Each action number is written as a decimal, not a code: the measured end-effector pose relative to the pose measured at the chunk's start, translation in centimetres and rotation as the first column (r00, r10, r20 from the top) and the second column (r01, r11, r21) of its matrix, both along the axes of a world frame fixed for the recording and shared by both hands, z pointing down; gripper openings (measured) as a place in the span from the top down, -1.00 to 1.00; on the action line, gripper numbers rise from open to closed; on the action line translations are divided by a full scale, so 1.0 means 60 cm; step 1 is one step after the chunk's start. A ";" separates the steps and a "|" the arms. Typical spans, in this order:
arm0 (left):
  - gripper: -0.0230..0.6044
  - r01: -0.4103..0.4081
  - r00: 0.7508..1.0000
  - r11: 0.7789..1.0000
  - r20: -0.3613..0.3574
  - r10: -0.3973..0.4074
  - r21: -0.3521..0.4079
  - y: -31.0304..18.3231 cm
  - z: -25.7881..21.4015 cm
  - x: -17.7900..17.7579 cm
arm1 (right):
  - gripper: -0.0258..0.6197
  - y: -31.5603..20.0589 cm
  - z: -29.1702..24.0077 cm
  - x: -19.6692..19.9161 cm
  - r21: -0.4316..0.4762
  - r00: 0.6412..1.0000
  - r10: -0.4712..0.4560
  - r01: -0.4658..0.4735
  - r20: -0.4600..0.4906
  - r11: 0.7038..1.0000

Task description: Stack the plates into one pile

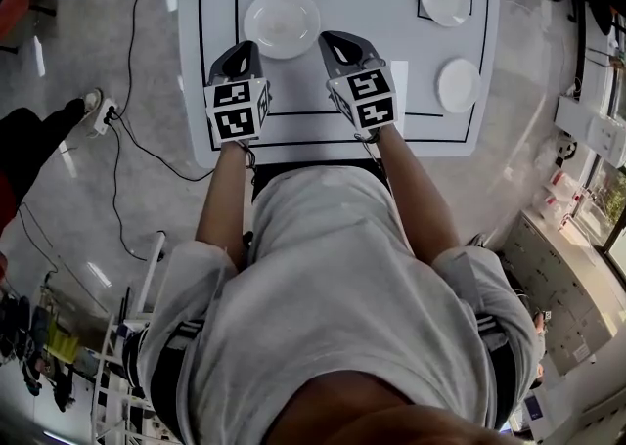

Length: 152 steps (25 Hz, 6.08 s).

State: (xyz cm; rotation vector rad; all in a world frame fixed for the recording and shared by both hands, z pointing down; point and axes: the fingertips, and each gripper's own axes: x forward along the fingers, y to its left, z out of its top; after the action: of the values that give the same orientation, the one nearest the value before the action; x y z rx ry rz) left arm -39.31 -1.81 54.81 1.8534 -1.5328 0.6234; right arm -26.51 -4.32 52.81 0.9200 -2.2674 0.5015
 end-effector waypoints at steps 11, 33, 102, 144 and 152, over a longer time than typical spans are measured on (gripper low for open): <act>0.45 -0.010 1.000 0.997 -0.022 0.008 -0.074 -0.031 0.047 0.000 | 0.51 -0.025 0.069 -0.002 -0.100 1.000 0.019 -0.019 -0.001 0.995; 0.26 -0.029 0.998 0.988 -0.064 0.019 -0.154 -0.053 0.081 0.015 | 0.31 -0.043 0.119 -0.014 -0.220 0.996 0.079 -0.071 0.029 0.973; 0.41 -0.225 0.974 0.974 -0.001 0.225 0.027 -0.133 -0.051 0.354 | 0.46 -0.099 -0.036 0.337 0.040 0.956 0.284 -0.288 0.069 0.957; 0.42 -0.228 0.974 0.972 0.026 0.227 0.049 -0.266 -0.027 0.625 | 0.46 -0.200 0.011 0.609 0.113 0.954 0.273 -0.287 0.127 0.951; 0.42 -0.233 0.972 0.972 -0.009 0.233 0.028 -0.290 -0.016 0.643 | 0.46 -0.221 0.022 0.628 0.122 0.953 0.277 -0.291 0.123 0.949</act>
State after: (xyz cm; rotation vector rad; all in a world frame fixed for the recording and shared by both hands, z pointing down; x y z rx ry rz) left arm -0.72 -19.20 53.82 2.0721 -1.3320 0.6988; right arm 11.19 -17.61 54.15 1.3323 -2.2963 0.5319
